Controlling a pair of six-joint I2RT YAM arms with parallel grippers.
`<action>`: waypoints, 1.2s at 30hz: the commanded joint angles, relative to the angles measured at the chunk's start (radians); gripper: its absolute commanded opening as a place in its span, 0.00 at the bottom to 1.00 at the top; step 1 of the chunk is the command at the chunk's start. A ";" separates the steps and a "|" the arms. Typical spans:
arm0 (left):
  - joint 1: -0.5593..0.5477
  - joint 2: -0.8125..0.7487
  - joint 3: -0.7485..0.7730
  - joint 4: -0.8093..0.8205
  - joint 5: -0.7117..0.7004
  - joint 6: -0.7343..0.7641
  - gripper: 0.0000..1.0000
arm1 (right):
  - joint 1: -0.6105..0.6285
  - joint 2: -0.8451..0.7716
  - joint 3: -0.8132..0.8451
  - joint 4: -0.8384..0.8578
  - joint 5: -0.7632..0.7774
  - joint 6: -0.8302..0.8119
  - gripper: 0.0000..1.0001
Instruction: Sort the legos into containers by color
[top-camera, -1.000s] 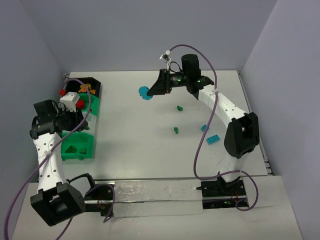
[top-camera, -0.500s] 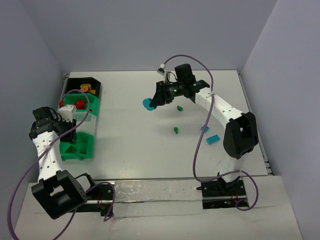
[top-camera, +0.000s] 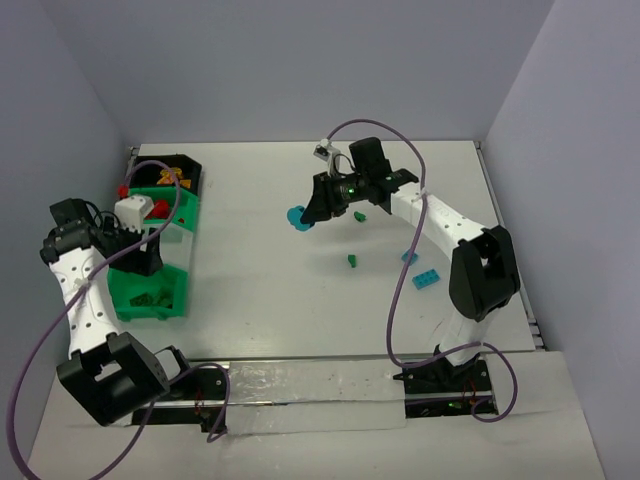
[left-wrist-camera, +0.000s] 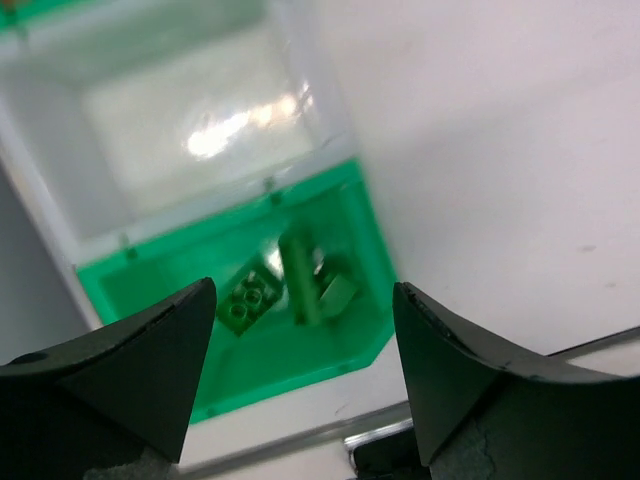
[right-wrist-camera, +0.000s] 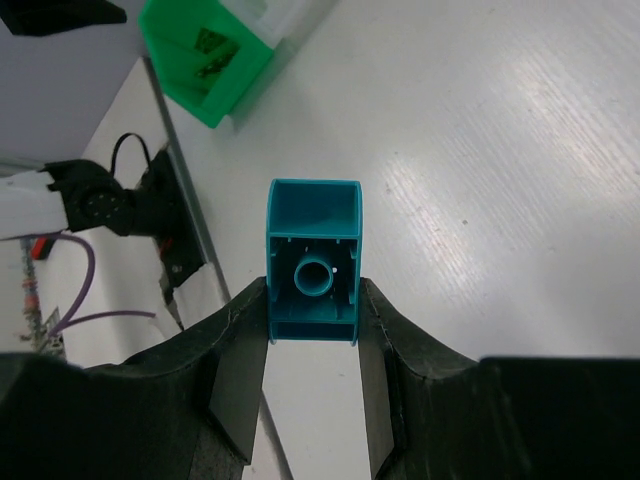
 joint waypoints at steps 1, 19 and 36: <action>-0.006 0.019 0.162 -0.172 0.474 0.090 0.82 | 0.011 -0.053 -0.035 0.165 -0.148 0.046 0.00; -0.476 0.012 0.024 0.349 0.872 -0.469 0.82 | 0.179 -0.015 0.046 0.074 -0.265 -0.136 0.00; -0.666 0.021 -0.061 0.586 0.761 -0.619 0.75 | 0.228 0.004 0.136 -0.008 -0.255 -0.208 0.00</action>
